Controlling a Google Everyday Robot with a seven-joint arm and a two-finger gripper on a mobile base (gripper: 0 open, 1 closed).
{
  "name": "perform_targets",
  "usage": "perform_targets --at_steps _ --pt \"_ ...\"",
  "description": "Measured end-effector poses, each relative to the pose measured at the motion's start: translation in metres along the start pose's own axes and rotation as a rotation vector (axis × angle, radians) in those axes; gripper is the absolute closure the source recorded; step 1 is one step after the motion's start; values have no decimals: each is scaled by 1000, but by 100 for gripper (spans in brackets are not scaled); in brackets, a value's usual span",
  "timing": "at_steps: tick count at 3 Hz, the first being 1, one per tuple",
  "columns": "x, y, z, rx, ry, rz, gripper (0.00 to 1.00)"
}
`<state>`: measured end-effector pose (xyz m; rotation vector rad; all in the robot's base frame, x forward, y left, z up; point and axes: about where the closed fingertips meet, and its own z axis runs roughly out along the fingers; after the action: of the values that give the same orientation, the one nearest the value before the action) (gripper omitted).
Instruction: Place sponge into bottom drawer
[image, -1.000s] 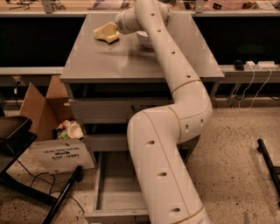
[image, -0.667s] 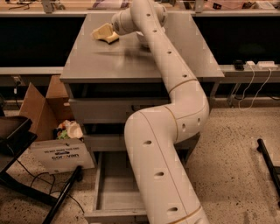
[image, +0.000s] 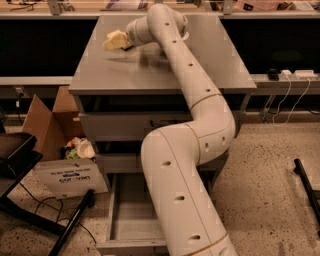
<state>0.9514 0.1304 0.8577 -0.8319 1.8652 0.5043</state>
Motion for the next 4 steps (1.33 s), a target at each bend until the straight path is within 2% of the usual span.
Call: perform_targets --at_steps 1,2,3,4 --pt "7 -1 5 -10 -6 21 0" --pt "9 3 9 -23 -8 21 19" --pt "11 5 10 -30 -9 21 42" --pt "11 6 11 -35 -9 21 73"
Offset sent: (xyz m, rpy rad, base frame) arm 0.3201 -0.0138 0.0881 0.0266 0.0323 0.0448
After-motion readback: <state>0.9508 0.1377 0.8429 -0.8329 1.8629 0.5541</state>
